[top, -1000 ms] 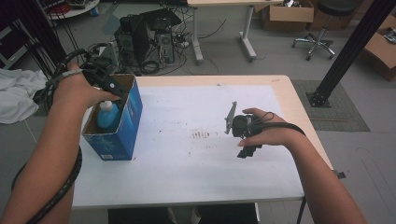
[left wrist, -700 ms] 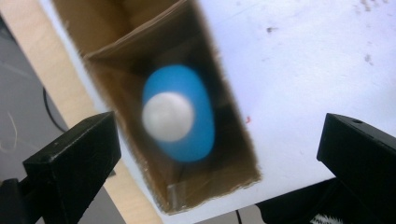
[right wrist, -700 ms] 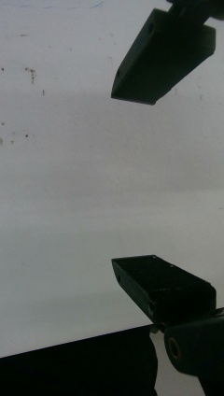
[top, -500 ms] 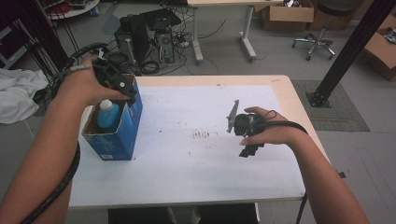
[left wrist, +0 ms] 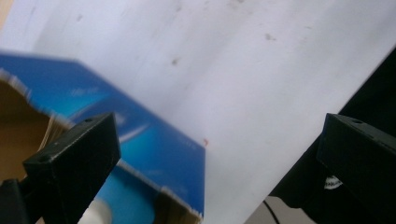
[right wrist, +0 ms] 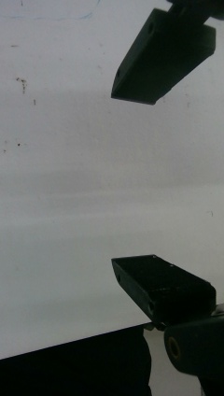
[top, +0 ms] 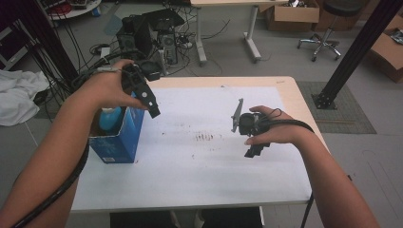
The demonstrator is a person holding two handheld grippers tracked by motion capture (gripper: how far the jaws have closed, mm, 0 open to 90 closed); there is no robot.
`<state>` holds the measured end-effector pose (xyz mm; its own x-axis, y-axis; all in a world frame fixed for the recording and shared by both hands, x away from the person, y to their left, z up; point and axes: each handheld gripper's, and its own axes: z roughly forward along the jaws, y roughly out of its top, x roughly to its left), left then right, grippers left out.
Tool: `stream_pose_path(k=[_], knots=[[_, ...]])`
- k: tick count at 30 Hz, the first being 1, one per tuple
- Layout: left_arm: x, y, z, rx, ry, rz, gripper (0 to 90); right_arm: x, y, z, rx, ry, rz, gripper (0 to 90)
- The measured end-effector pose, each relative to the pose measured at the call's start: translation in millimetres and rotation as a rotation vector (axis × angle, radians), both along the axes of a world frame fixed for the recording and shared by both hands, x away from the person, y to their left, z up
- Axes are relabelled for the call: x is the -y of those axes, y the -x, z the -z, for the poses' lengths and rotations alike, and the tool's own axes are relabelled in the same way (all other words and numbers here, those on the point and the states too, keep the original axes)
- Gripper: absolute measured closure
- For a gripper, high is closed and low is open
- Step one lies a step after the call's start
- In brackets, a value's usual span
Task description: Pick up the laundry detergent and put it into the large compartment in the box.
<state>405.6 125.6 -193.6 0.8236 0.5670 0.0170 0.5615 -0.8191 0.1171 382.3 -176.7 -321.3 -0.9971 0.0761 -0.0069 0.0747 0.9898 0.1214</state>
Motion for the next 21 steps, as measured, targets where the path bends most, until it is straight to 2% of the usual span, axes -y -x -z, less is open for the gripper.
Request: stream_pose_path(k=[1,7,9,10,13,17,21], knots=[[4.7,0.7,1.7,0.001,0.002,0.047,0.1,-0.2,-0.5,-1.2,0.001,0.005,-0.003,15.8],[24.6,6.9,14.1,-0.014,0.009,0.213,0.1,-0.1,-1.9,-8.0,0.003,0.002,0.007,15.9],[31.3,9.6,18.0,-0.024,0.013,0.291,0.1,0.1,-2.1,-10.8,0.005,0.005,0.009,15.8],[35.0,11.0,20.3,-0.031,0.011,0.333,0.1,0.3,-2.3,-11.7,0.004,0.005,0.006,15.8],[42.9,14.3,25.5,-0.037,-0.013,0.416,0.1,1.8,-4.6,-12.4,0.004,0.014,0.007,15.9],[53.8,18.6,30.2,-0.048,-0.046,0.481,0.1,4.2,-7.9,-12.1,-0.001,0.014,0.013,15.8],[62.6,22.3,30.1,-0.05,-0.045,0.534,0.1,4.6,-9.6,-12.1,-0.001,0.014,0.008,15.8]])
